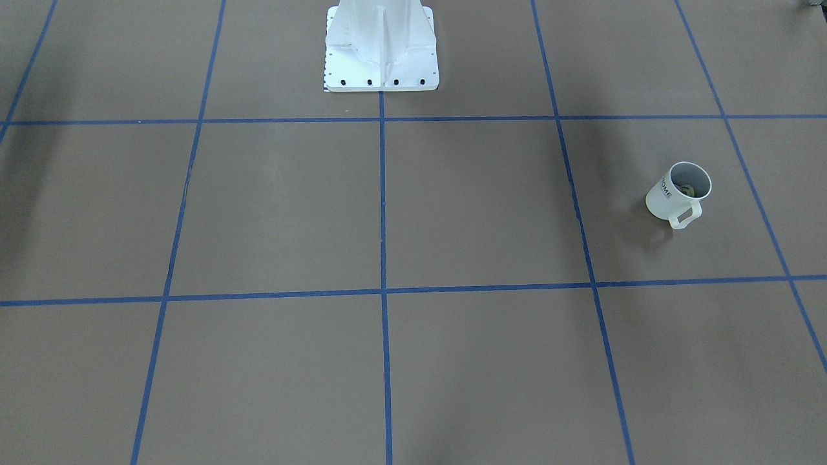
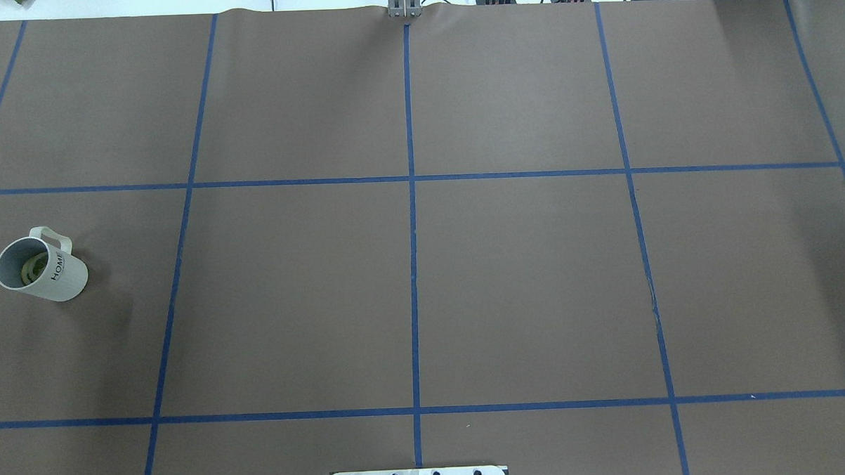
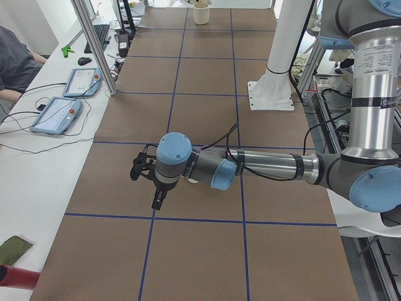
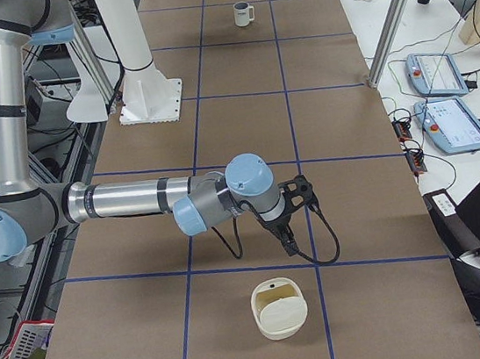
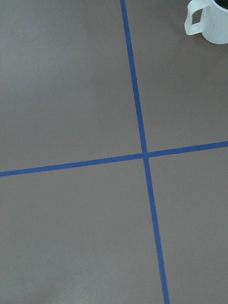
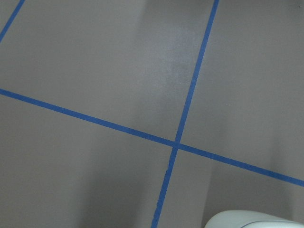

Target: Left arm hands cup to right arm to dump lemon

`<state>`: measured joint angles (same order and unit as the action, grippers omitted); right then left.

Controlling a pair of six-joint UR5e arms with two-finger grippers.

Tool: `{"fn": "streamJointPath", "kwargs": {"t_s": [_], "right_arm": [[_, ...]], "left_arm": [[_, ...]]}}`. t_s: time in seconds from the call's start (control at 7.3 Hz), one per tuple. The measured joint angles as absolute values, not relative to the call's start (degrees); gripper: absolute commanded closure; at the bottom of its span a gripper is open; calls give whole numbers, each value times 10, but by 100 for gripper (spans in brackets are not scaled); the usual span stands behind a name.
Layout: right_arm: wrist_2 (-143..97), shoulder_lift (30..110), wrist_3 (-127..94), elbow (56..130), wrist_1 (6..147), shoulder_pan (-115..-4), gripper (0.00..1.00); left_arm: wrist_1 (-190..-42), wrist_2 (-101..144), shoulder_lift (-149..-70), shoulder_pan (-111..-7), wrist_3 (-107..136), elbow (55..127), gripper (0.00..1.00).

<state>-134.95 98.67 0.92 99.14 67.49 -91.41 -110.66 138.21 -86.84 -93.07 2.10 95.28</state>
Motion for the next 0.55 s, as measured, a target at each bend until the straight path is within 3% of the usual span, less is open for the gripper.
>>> {"fn": "streamJointPath", "kwargs": {"t_s": [0.55], "right_arm": [[-1375, 971, -28, 1000, 639, -892, 0]], "left_arm": [[-1178, 1381, -885, -924, 84, 948, 0]]}}
